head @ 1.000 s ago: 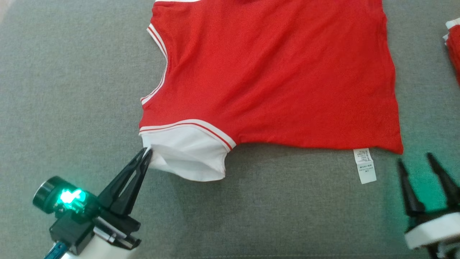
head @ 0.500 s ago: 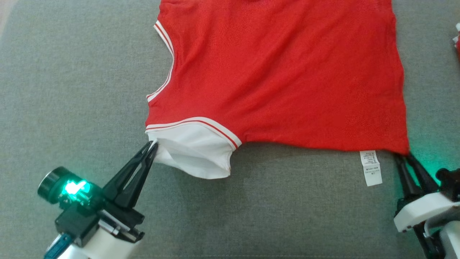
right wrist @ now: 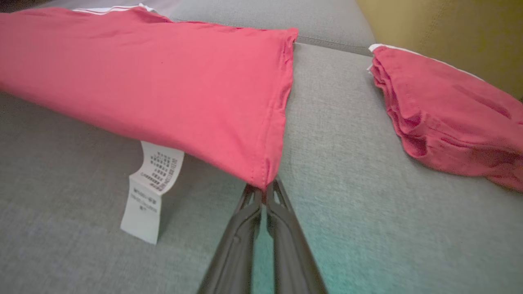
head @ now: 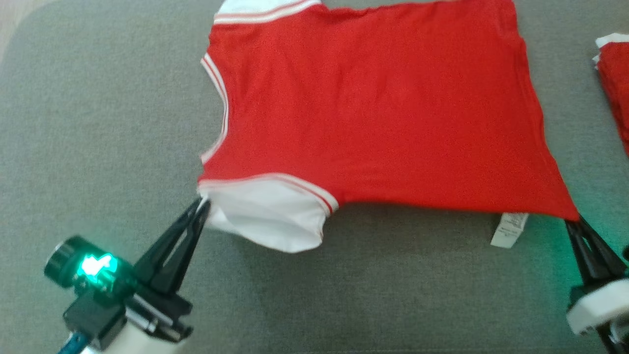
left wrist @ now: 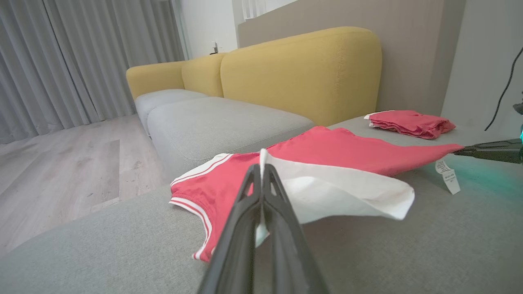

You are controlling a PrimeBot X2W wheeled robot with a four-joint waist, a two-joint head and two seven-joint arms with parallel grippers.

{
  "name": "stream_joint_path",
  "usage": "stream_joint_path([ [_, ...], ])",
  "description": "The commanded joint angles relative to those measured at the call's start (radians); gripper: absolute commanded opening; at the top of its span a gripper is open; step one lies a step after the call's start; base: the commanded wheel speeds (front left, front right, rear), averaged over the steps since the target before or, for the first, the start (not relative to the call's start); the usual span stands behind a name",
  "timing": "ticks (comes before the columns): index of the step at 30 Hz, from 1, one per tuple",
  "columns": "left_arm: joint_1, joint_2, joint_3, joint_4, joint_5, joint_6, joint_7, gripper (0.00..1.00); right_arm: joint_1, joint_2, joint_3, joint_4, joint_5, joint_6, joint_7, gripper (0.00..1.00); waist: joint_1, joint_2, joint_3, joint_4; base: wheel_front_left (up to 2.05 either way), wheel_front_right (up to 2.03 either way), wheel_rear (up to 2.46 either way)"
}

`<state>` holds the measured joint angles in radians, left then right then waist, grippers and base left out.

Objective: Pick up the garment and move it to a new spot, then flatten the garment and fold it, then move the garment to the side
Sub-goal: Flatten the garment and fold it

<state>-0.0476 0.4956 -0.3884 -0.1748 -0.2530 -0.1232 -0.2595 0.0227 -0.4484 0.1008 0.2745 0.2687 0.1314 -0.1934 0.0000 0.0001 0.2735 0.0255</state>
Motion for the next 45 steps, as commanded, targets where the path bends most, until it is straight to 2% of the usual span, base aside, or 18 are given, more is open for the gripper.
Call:
stream_joint_path([
  [1, 0.000, 0.033, 0.046, -0.042, -0.010, 0.003, -0.001, 0.00, 0.032, -0.052, -0.002, -0.043, 0.004, -0.001, 0.006, 0.00, 0.0000, -0.0001, -0.007, -0.005, 0.00, 0.00, 0.00],
  [4, 0.044, 0.050, 0.043, -0.088, -0.037, 0.002, 0.020, 0.00, 0.099, -0.090, -0.028, -0.120, 0.015, -0.001, 0.048, 0.00, 0.0000, -0.0001, -0.018, -0.008, 0.00, 0.00, 0.00],
  [9, 0.101, 0.086, 0.048, -0.183, -0.096, 0.000, 0.074, 0.00, 0.218, -0.130, -0.126, -0.303, 0.037, -0.001, 0.156, 0.00, 0.0000, -0.0001, -0.025, -0.010, 0.00, 0.00, 0.00],
  [12, 0.071, 0.105, 0.050, -0.210, -0.118, -0.002, 0.088, 0.00, 0.225, -0.128, -0.173, -0.400, 0.055, -0.001, 0.233, 0.00, 0.0000, -0.0001, -0.020, -0.010, 0.00, 0.00, 0.00],
  [15, -0.017, 0.099, 0.026, -0.195, -0.141, -0.005, 0.089, 0.00, 0.179, -0.097, -0.185, -0.440, 0.088, -0.001, 0.315, 0.00, 0.0000, -0.0001, -0.002, -0.003, 0.00, 0.00, 0.00],
  [19, -0.175, 0.081, -0.028, -0.103, -0.166, -0.007, 0.090, 0.00, 0.082, -0.076, -0.166, -0.416, 0.124, -0.001, 0.379, 0.00, 0.0000, -0.0001, 0.039, 0.011, 0.00, 0.00, 0.00],
  [25, -0.400, 0.062, -0.127, 0.070, -0.235, -0.007, 0.074, 0.00, -0.067, -0.082, -0.129, -0.318, 0.148, -0.001, 0.416, 0.00, 0.0000, -0.0001, 0.100, 0.024, 0.00, 0.00, 0.00],
  [35, -0.629, 0.053, -0.246, 0.305, -0.286, -0.007, 0.025, 0.00, -0.246, -0.106, -0.033, -0.158, 0.173, -0.001, 0.380, 0.00, 0.0000, -0.0001, 0.164, 0.020, 0.00, 0.00, 0.00],
  [41, -0.721, 0.038, -0.315, 0.413, -0.270, -0.007, 0.002, 0.00, -0.318, -0.087, -0.006, -0.079, 0.195, -0.001, 0.359, 0.00, 0.0000, -0.0001, 0.194, 0.016, 0.00, 0.00, 0.00],
  [42, -0.733, 0.035, -0.326, 0.429, -0.262, -0.007, 0.000, 0.04, -0.327, -0.083, -0.003, -0.068, 0.197, -0.001, 0.355, 0.00, 0.0000, -0.0001, 0.197, 0.017, 0.00, 0.00, 0.00],
  [43, -0.743, 0.031, -0.337, 0.446, -0.256, -0.007, -0.001, 0.28, -0.335, -0.079, 0.000, -0.058, 0.199, -0.001, 0.350, 0.00, 0.0000, -0.0001, 0.200, 0.017, 0.00, 0.00, 0.00],
  [44, -0.752, 0.024, -0.342, 0.459, -0.251, -0.007, -0.001, 0.57, -0.342, -0.074, 0.003, -0.051, 0.203, -0.001, 0.343, 0.00, 0.0000, -0.0001, 0.201, 0.019, 0.00, 0.00, 0.00],
  [45, -0.762, 0.002, -0.324, 0.469, -0.238, -0.007, -0.002, 1.00, -0.354, -0.064, 0.004, -0.038, 0.210, -0.001, 0.328, 0.00, 0.0000, -0.0001, 0.203, 0.021, 0.00, 0.00, 0.00],
])
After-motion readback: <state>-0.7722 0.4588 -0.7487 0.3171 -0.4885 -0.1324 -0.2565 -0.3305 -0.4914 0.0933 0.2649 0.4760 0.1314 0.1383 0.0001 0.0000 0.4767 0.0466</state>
